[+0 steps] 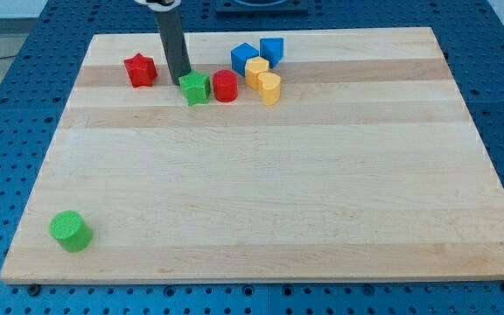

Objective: Move the green star vertical to the red circle

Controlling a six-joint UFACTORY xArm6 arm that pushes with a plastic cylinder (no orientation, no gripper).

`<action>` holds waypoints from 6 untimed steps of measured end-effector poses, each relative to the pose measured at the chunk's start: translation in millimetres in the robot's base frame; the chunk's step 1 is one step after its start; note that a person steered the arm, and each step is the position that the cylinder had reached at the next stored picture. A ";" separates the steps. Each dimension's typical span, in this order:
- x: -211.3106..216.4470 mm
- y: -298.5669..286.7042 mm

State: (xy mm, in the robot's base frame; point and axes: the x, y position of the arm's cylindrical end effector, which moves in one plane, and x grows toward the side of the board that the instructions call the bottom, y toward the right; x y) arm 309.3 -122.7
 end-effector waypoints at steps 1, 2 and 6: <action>-0.6 20.7; 3.3 27.5; 82.4 67.2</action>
